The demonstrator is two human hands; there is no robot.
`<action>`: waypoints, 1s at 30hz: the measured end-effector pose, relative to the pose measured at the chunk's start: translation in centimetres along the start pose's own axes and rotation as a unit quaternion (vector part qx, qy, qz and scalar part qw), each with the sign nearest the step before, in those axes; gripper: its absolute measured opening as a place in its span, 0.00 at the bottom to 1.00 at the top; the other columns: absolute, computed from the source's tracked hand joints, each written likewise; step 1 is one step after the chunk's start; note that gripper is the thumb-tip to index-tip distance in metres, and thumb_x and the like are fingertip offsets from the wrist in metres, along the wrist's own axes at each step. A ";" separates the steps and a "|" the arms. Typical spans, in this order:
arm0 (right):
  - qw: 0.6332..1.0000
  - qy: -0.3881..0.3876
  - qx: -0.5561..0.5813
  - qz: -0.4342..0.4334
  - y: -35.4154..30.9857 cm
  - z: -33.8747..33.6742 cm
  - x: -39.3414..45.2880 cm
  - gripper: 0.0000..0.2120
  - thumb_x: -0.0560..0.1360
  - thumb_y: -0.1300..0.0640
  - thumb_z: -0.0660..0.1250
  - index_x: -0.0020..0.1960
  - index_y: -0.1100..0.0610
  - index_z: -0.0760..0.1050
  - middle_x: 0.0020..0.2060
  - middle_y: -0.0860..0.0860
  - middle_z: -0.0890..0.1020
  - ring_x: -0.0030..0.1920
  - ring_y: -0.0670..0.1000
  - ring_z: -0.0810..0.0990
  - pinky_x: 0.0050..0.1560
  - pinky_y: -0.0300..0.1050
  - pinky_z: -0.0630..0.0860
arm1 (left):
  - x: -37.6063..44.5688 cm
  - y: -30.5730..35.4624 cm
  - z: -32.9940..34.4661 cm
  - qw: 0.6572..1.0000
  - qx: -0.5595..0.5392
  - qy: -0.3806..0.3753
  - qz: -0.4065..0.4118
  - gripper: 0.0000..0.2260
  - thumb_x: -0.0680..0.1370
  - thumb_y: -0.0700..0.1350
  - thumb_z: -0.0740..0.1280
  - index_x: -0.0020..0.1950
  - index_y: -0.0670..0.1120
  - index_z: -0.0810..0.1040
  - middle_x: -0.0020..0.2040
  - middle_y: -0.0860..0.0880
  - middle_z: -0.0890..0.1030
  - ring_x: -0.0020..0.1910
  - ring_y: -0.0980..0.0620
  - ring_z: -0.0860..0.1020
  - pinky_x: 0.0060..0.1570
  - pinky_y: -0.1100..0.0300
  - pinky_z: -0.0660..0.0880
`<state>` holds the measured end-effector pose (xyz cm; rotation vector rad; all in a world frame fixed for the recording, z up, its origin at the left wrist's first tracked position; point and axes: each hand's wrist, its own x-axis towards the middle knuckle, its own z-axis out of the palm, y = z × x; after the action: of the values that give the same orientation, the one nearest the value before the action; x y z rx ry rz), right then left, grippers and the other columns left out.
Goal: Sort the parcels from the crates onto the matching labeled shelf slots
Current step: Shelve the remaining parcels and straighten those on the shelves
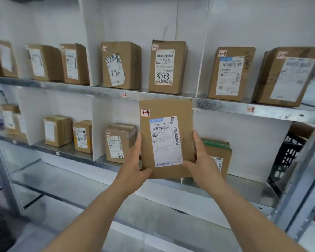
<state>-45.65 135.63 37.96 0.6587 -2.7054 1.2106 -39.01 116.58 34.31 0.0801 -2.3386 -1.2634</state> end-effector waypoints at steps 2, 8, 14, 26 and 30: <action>1.000 0.005 0.001 -0.006 -0.2 -0.7 0.2 0.45 0.77 0.58 0.65 0.73 0.35 0.34 0.60 0.53 0.77 0.53 0.55 0.78 0.55 0.55 0.76 | 0.4 0.5 0.1 1.000 -0.007 0.000 0.007 0.48 0.75 0.37 0.68 0.65 0.74 0.35 0.70 0.60 0.57 0.69 0.54 0.64 0.64 0.47 0.72; 0.999 0.015 -0.002 -0.030 -0.7 -0.8 1.0 0.45 0.77 0.57 0.66 0.73 0.35 0.34 0.63 0.53 0.76 0.56 0.56 0.77 0.57 0.54 0.75 | 0.8 1.1 -0.6 1.000 -0.006 0.004 0.018 0.48 0.76 0.36 0.67 0.68 0.72 0.34 0.72 0.64 0.55 0.68 0.56 0.63 0.62 0.49 0.74; 0.997 -0.020 0.019 -0.072 -2.0 3.9 1.5 0.45 0.76 0.58 0.67 0.74 0.34 0.35 0.63 0.52 0.77 0.55 0.57 0.78 0.56 0.51 0.75 | -1.7 -1.6 -3.5 0.998 0.019 0.059 -0.018 0.47 0.76 0.36 0.67 0.71 0.69 0.35 0.72 0.60 0.55 0.64 0.57 0.65 0.58 0.58 0.74; 0.958 -0.198 0.065 -0.198 -15.6 24.8 3.2 0.38 0.72 0.63 0.69 0.64 0.30 0.54 0.60 0.49 0.77 0.56 0.53 0.78 0.56 0.56 0.76 | -9.3 -14.4 -22.0 0.971 0.045 0.178 -0.150 0.40 0.72 0.37 0.68 0.74 0.64 0.51 0.70 0.59 0.62 0.61 0.58 0.70 0.58 0.55 0.75; 0.939 -0.257 0.090 -0.212 -22.8 33.6 3.4 0.40 0.72 0.64 0.70 0.67 0.32 0.54 0.64 0.46 0.74 0.59 0.51 0.76 0.57 0.55 0.76 | -11.5 -19.1 -31.3 0.963 0.061 0.199 -0.170 0.37 0.72 0.37 0.70 0.71 0.63 0.55 0.67 0.58 0.64 0.58 0.62 0.71 0.51 0.65 0.73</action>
<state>-36.33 96.41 31.77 1.6930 -2.6028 1.3126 -18.43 84.54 29.05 0.7355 -2.0974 -1.1227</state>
